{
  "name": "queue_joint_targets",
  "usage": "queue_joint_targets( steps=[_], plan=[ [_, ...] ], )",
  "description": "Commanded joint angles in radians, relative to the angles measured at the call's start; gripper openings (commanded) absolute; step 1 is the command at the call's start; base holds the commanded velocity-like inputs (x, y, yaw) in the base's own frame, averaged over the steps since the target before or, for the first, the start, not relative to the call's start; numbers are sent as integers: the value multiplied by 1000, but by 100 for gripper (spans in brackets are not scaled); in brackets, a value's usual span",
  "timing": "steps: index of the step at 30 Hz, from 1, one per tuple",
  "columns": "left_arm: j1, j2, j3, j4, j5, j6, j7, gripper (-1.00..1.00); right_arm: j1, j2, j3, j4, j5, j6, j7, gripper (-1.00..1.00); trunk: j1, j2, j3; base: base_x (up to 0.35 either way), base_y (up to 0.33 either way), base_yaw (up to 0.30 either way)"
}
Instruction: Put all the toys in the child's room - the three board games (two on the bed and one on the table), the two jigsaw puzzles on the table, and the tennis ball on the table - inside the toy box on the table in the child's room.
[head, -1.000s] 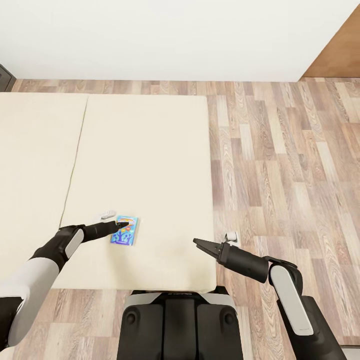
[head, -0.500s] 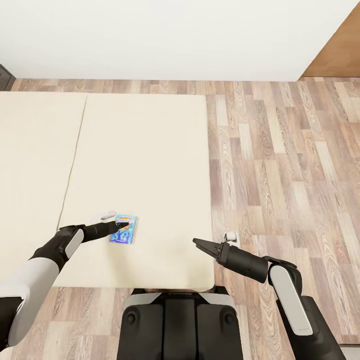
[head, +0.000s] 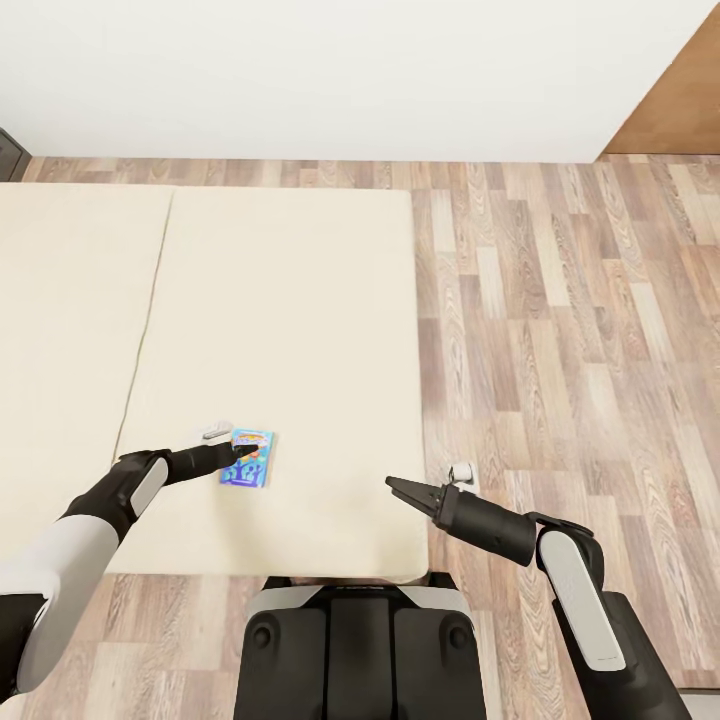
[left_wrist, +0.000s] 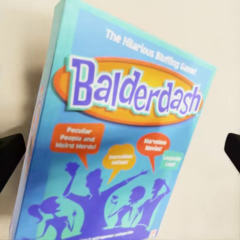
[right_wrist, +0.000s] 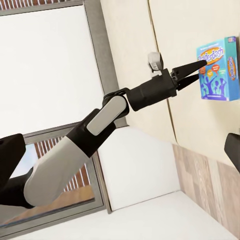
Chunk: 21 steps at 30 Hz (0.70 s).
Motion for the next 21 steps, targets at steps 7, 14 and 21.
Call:
queue_joint_targets(
  steps=[7,14,21],
  plan=[
    [0,1,-3,-1,10,13,0,100,0,0,-2,0,4,3,6,100,1,-1,-1,0,-201,0],
    [0,2,-2,-1,11,18,0,100,0,-3,-2,0,4,3,7,100,1,-1,-1,0,-79,0],
    [0,2,-2,-1,11,19,-1,100,0,-4,-2,0,4,3,7,100,1,-1,-1,0,-48,0]
  ],
)
